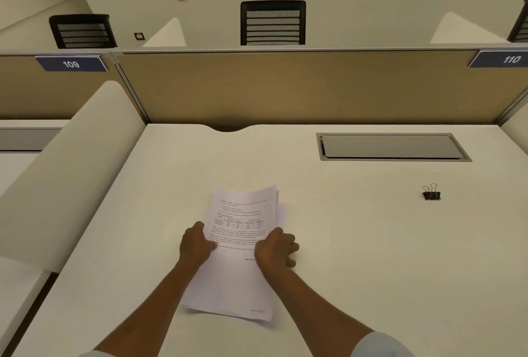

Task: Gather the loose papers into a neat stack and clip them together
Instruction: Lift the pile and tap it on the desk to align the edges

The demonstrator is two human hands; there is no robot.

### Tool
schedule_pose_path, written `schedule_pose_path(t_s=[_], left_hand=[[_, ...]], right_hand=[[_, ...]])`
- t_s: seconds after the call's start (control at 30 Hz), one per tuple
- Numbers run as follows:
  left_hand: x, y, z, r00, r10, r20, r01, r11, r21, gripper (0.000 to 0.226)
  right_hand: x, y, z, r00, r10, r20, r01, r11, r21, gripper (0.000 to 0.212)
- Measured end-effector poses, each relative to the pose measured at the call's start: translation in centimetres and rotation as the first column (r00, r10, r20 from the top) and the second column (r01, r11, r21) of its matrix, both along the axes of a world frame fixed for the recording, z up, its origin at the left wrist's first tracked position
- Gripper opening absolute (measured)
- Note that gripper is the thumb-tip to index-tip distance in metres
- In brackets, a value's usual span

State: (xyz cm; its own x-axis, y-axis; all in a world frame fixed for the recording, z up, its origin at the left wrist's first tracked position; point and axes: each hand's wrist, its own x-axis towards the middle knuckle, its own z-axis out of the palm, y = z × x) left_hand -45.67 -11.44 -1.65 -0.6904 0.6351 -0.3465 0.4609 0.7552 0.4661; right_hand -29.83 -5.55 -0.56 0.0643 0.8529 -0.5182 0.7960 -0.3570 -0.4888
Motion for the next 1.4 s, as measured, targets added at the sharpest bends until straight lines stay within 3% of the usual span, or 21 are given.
schedule_pose_path(t_s=[0.1, 0.27, 0.43, 0.63, 0.83, 0.97, 1.03, 1.1, 1.2, 1.3, 1.4], left_hand=[[0.4, 0.4, 0.1, 0.996, -0.015, -0.087, 0.004, 0.993, -0.119, 0.053], [0.0, 0.8, -0.2, 0.998, 0.056, 0.002, -0.055, 0.995, -0.085, 0.053], [-0.8, 0.8, -0.2, 0.986, 0.084, 0.143, -0.089, 0.996, 0.027, 0.047], [-1.7, 1.5, -0.4, 0.926, 0.183, 0.329, -0.208, 0.977, 0.042, 0.064], [-3.9, 2.5, -4.2, 0.862, 0.250, 0.441, -0.276, 0.961, -0.004, 0.063], [-1.5, 2.5, -0.1, 0.902, 0.255, 0.350, -0.253, 0.966, -0.051, 0.073], [-1.1, 2.5, 0.4, 0.912, 0.245, 0.328, -0.272, 0.961, 0.040, 0.074], [-1.8, 2.1, 0.5, 0.881, 0.173, 0.439, -0.271, 0.948, 0.169, 0.087], [-2.8, 1.2, 1.5, 0.710, -0.086, 0.698, -0.183, 0.936, 0.301, 0.092], [-2.6, 0.6, 3.1, 0.603, -0.273, 0.749, -0.036, 0.929, 0.368, 0.079], [-2.0, 0.8, 4.0, 0.565, -0.346, 0.749, -0.024, 0.900, 0.435, 0.077]], right_hand=[[-0.3, 0.1, 0.2, 1.000, 0.010, 0.005, -0.010, 0.999, -0.037, 0.014], [0.1, 0.6, 0.0, 0.999, -0.014, -0.042, 0.013, 1.000, -0.008, 0.022], [0.0, 0.5, -1.0, 0.948, -0.128, -0.291, 0.122, 0.992, -0.039, 0.032], [0.8, 0.8, -2.0, 0.873, -0.145, -0.465, 0.152, 0.988, -0.023, 0.034], [1.6, 0.5, -1.8, 0.808, -0.060, -0.587, 0.116, 0.991, 0.059, 0.038], [2.2, -0.2, -0.7, 0.758, 0.072, -0.649, 0.076, 0.978, 0.197, 0.035], [2.7, -0.4, -0.2, 0.735, 0.144, -0.662, 0.048, 0.964, 0.262, 0.033], [3.3, -0.5, 0.2, 0.716, 0.191, -0.672, 0.038, 0.950, 0.311, 0.033], [4.2, -0.6, 0.9, 0.687, 0.196, -0.700, 0.070, 0.941, 0.332, 0.035], [5.2, -0.6, 2.1, 0.654, 0.194, -0.732, 0.109, 0.932, 0.345, 0.037], [6.4, -0.6, 3.5, 0.610, 0.223, -0.760, 0.116, 0.924, 0.364, 0.035]])
